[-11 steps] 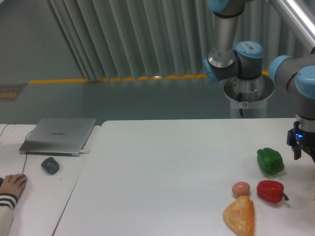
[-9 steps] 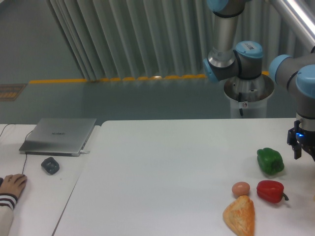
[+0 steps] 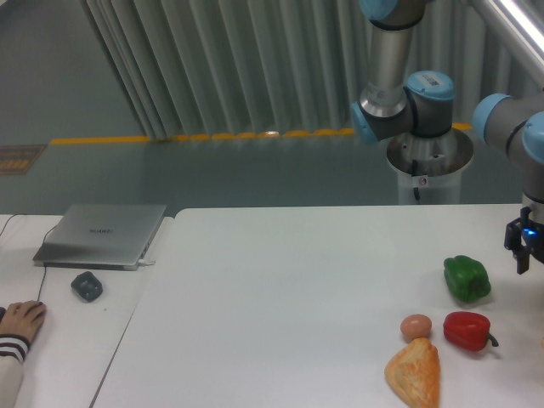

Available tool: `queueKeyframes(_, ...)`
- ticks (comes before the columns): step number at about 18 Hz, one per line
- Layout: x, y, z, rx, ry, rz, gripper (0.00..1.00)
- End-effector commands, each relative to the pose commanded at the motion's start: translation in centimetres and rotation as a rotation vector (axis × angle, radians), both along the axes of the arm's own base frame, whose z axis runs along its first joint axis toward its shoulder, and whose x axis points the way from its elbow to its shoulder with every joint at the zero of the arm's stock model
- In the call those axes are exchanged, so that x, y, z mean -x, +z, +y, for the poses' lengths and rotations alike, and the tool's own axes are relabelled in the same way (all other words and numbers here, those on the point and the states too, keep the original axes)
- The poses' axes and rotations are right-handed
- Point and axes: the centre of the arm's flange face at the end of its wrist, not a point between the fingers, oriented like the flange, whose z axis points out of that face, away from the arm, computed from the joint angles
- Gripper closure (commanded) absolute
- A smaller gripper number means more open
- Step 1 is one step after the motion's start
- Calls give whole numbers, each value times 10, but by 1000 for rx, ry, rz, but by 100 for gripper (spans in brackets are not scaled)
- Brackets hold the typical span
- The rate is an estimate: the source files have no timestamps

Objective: Place the yellow pepper on the table

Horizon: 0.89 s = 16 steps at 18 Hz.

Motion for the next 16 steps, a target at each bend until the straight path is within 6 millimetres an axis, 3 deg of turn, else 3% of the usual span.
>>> queueKeyframes(10,66,10,-72,-8,177,24,0)
queueKeyframes(16,119,-17,-128,1,356,-10,0)
